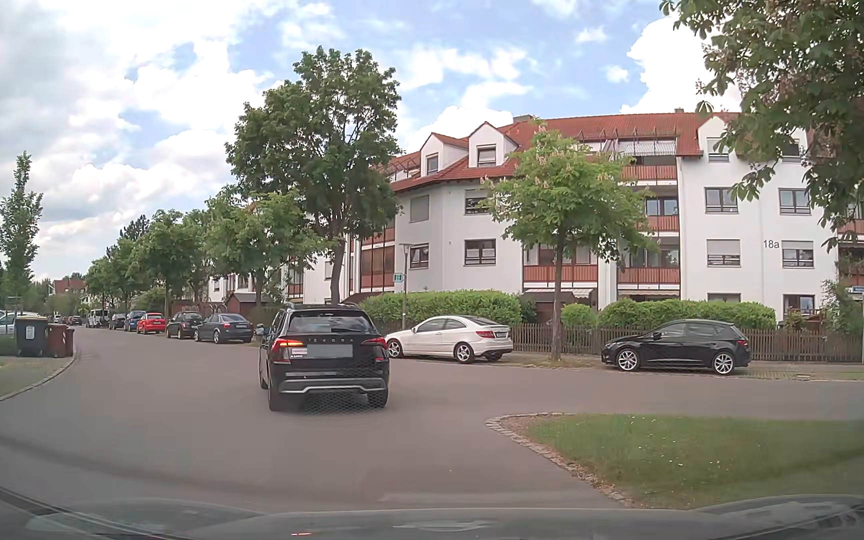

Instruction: Follow the waypoints while adhering to traffic rules and regulations

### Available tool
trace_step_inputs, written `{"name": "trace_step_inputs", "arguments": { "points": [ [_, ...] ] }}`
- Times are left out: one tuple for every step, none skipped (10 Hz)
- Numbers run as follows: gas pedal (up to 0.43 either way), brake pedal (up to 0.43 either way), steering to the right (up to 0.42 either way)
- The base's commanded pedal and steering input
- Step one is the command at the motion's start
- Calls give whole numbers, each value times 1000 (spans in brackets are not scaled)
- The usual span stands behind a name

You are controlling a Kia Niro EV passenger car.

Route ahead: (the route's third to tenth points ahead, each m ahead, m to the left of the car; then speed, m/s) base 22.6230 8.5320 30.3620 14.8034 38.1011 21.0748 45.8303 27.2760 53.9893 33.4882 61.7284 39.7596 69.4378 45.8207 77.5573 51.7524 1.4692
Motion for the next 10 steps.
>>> {"name": "trace_step_inputs", "arguments": {
  "points": [
    [59,18,-155],
    [8,18,-164],
    [8,24,-166],
    [0,18,-169],
    [0,24,-174],
    [0,24,-186],
    [0,18,-196],
    [0,18,-204],
    [0,18,-205],
    [0,24,-204]
  ]
}}
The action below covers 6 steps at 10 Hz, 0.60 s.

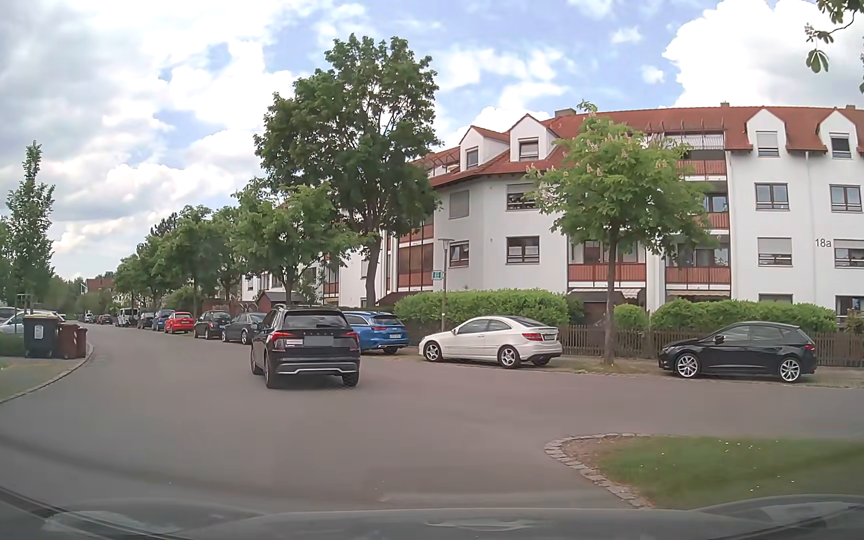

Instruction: Follow the waypoints while adhering to traffic rules and regulations

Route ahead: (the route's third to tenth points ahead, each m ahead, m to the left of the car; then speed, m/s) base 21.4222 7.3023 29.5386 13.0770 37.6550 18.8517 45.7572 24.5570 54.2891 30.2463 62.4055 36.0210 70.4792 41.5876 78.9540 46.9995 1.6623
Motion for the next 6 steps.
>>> {"name": "trace_step_inputs", "arguments": {
  "points": [
    [20,18,-203],
    [28,18,-198],
    [47,24,-190],
    [67,18,-183],
    [67,18,-176],
    [67,24,-165]
  ]
}}
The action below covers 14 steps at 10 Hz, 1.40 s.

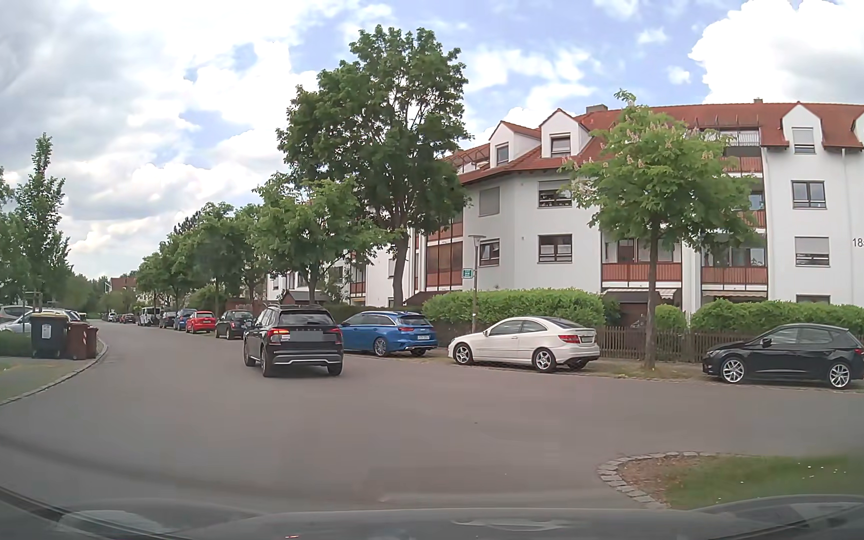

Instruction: Follow the waypoints while adhering to traffic rules and regulations

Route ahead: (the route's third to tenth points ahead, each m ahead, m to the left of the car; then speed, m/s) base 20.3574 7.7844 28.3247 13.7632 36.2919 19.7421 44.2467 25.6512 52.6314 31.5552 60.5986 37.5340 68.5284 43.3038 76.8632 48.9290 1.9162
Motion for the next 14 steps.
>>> {"name": "trace_step_inputs", "arguments": {
  "points": [
    [67,18,-156],
    [67,24,-148],
    [79,18,-141],
    [98,18,-137],
    [110,24,-135],
    [118,18,-130],
    [130,18,-123],
    [150,18,-121],
    [177,18,-121],
    [209,24,-121],
    [228,24,-121],
    [260,24,-121],
    [268,24,-121],
    [268,18,-121]
  ]
}}
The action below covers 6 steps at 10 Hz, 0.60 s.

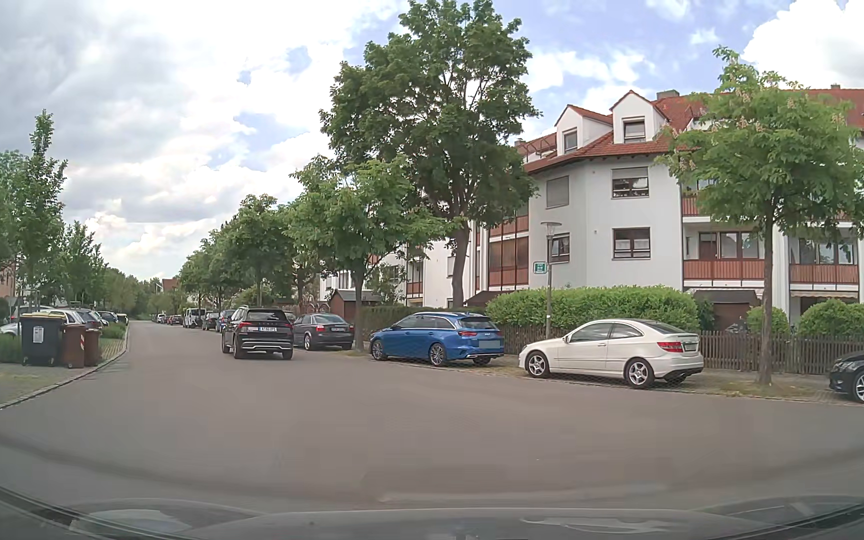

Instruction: Follow the waypoints while adhering to traffic rules and regulations

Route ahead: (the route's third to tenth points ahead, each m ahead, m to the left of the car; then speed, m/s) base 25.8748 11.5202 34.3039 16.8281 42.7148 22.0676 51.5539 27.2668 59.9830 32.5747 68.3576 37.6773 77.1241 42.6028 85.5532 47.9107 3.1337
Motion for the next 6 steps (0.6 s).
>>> {"name": "trace_step_inputs", "arguments": {
  "points": [
    [280,24,-121],
    [268,18,-121],
    [268,18,-121],
    [268,18,-122],
    [260,18,-124],
    [197,18,-129]
  ]
}}
